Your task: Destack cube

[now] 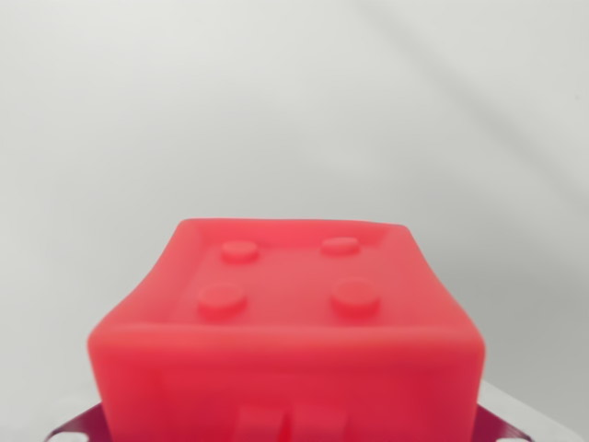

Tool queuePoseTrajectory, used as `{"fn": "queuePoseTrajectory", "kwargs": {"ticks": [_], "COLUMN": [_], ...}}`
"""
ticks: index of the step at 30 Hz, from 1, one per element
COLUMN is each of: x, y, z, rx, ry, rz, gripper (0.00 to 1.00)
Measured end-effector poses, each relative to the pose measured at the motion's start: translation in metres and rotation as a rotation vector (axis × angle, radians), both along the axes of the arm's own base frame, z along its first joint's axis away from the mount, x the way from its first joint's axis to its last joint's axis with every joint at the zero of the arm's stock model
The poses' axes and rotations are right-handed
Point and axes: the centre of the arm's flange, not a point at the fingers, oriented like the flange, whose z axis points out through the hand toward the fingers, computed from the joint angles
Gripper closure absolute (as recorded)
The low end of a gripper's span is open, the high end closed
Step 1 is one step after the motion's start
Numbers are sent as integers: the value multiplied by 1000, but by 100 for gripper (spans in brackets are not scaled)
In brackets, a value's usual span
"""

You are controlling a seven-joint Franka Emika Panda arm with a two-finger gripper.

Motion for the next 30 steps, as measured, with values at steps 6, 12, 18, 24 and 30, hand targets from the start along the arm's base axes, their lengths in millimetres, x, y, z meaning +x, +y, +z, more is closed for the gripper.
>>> {"fn": "queuePoseTrajectory", "kwargs": {"ticks": [6,12,18,24,30], "x": [-1,-2,-2,-2,-2], "y": [-10,-21,-22,-22,-22], "z": [-1,-2,-20,-39,-56], "rx": [-1,-1,0,0,0], "ry": [-1,-1,0,3,2], "rz": [8,14,13,14,14], "gripper": [100,100,100,100,100]}}
